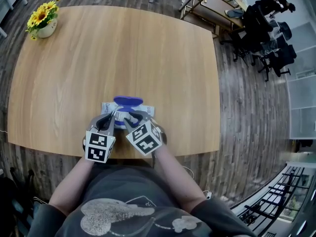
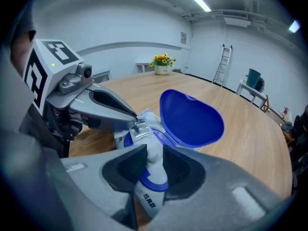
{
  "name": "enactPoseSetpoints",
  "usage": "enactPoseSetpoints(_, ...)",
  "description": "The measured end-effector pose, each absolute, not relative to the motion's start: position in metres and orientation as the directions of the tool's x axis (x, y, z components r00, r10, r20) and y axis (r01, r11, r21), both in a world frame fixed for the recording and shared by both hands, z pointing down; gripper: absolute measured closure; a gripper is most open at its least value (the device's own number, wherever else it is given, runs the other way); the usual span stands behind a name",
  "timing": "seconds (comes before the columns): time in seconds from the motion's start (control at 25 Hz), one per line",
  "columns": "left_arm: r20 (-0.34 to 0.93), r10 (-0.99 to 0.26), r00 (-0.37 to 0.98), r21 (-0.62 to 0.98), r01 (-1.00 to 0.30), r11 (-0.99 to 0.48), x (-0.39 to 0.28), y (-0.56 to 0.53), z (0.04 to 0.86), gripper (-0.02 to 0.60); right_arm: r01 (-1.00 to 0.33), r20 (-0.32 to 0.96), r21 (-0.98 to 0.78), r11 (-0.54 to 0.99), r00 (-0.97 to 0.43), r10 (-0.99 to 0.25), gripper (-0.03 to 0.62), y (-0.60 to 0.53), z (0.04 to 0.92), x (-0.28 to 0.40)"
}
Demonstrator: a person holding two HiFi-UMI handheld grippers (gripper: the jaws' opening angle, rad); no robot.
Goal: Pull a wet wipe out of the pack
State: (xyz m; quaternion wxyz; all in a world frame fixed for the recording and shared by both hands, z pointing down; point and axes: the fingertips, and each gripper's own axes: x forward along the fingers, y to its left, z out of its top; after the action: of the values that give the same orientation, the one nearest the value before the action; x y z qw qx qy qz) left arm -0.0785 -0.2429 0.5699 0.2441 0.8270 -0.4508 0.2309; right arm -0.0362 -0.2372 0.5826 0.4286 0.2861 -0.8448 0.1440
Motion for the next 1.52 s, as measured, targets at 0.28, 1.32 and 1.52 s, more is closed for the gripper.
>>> enactPoseSetpoints(0.28,0.604,-0.611,0.511,0.212,-0.843,-0.495,-0.074,-0.241,0.57,0.551,-0.641,0.822,0.019,0.767,-0.426,-0.377,0.52,-0.237,0.584,-0.036)
enactPoseSetpoints(1.32,0.616,-0.616,0.49,0.201,-0.855,-0.478,-0.077,-0.242,0.569,0.551,-0.649,0.728,0.015,0.761,-0.514,-0.453,0.593,-0.242,0.536,-0.028)
enactPoseSetpoints(1.52,0.624,-0.619,0.478,0.195,-0.862,-0.469,-0.078,-0.242,0.569,0.551,-0.658,0.704,0.024,0.752,-0.523,-0.48,0.594,-0.243,0.521,-0.013)
